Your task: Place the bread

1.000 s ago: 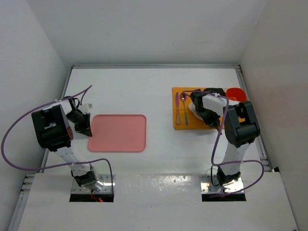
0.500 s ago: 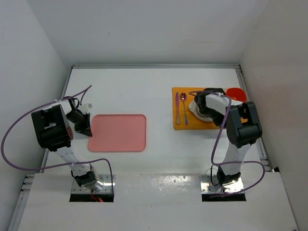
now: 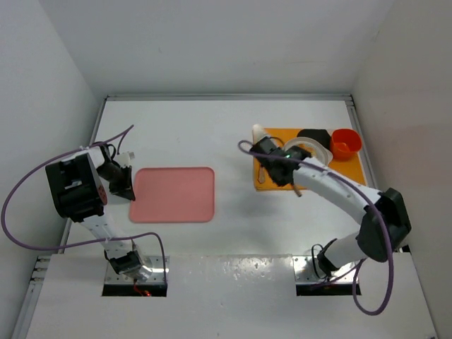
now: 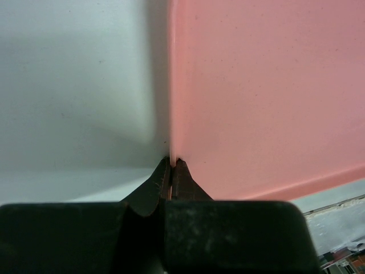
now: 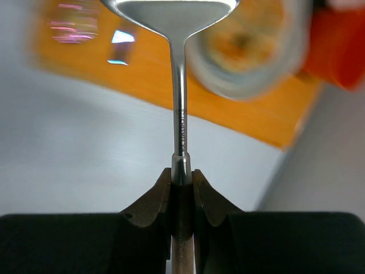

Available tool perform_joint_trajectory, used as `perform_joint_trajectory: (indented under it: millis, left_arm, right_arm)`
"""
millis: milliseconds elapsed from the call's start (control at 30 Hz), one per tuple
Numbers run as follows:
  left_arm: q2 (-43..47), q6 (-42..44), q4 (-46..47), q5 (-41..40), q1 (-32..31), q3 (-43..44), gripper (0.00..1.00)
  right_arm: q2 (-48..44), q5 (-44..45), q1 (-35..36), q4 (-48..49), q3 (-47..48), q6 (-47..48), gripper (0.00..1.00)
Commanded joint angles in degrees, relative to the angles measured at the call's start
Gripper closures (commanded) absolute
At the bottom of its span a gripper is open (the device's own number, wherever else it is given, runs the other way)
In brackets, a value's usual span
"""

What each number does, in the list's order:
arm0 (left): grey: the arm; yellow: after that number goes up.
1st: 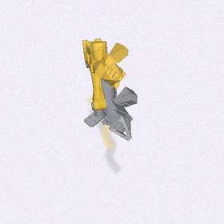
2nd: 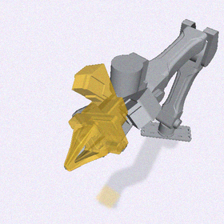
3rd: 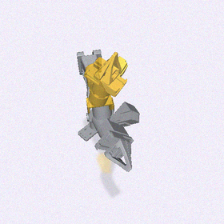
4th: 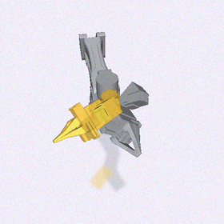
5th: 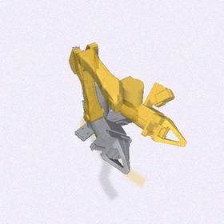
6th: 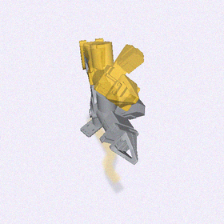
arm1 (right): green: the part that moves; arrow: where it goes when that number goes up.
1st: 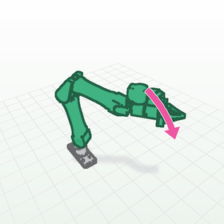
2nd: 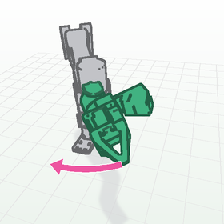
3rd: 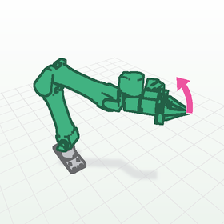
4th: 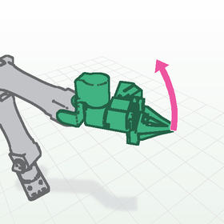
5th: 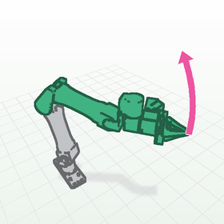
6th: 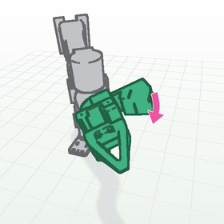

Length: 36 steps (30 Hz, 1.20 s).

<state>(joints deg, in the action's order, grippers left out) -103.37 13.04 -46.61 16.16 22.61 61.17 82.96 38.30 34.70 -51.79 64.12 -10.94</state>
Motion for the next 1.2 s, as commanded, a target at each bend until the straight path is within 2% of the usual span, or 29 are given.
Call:
perform_joint_trajectory:
  millis: [0, 100, 133, 167, 300, 433, 633, 733, 967, 1067, 1100, 1167]
  left_arm:
    - [-2.9, 0.4, 2.8, -0.5, 1.2, -0.7, 1.0]
    - [-2.9, 0.4, 2.8, -0.5, 1.2, -0.2, 1.0]
    - [-2.9, 0.4, 2.8, -0.5, 1.2, -0.2, 1.0]
    - [-2.9, 0.4, 2.8, -0.5, 1.2, -0.2, 1.0]
    - [-2.9, 0.4, 2.8, 0.0, 1.2, -0.2, 1.0]
    - [-2.9, 0.9, 2.3, 0.5, 1.2, -0.2, 0.91]
    - [-2.9, 0.9, 2.3, 0.5, 1.2, -0.2, 0.81]
    - [-2.9, 1.5, 2.3, 0.5, 1.2, -0.2, 0.78]
    - [-2.9, 2.0, 1.3, 0.5, 1.2, 0.4, 0.71]
    - [-2.9, 2.0, 1.3, 0.5, 1.2, 0.9, 0.67]
    - [-2.9, 2.0, 1.3, 1.1, 1.2, 0.9, 0.66]
    - [-2.9, 2.0, 0.7, 1.1, 1.2, 1.4, 0.64]
  right_arm:
    - [4.8, -16.2, 8.0, 9.3, 0.1, -0.2, 1.0]
    - [14.1, -18.6, 10.7, 7.4, 7.8, -11.4, 1.0]
    - [16.1, -19.7, 11.1, 7.0, 9.6, -13.0, 1.0]
    - [21.5, -19.9, 11.6, 6.5, 15.5, -14.3, 1.0]
    - [29.4, -17.0, 12.1, 2.6, 22.9, -21.5, 1.0]
    - [33.5, -21.4, 11.3, 4.5, 22.1, -27.8, 1.0]
    - [36.8, -25.9, 10.7, 6.7, 20.3, -28.9, 1.0]
    - [37.1, -26.3, 10.8, 6.2, 20.2, -28.8, 0.94]
    - [34.2, -26.8, 10.6, 7.7, 19.5, -28.7, 0.63]
    - [32.2, -27.2, 10.2, 7.9, 19.6, -27.2, 0.53]
    - [30.7, -27.6, 10.1, 7.8, 19.4, -26.7, 0.45]
    - [27.7, -27.9, 10.1, 8.5, 18.2, -24.9, 0.36]
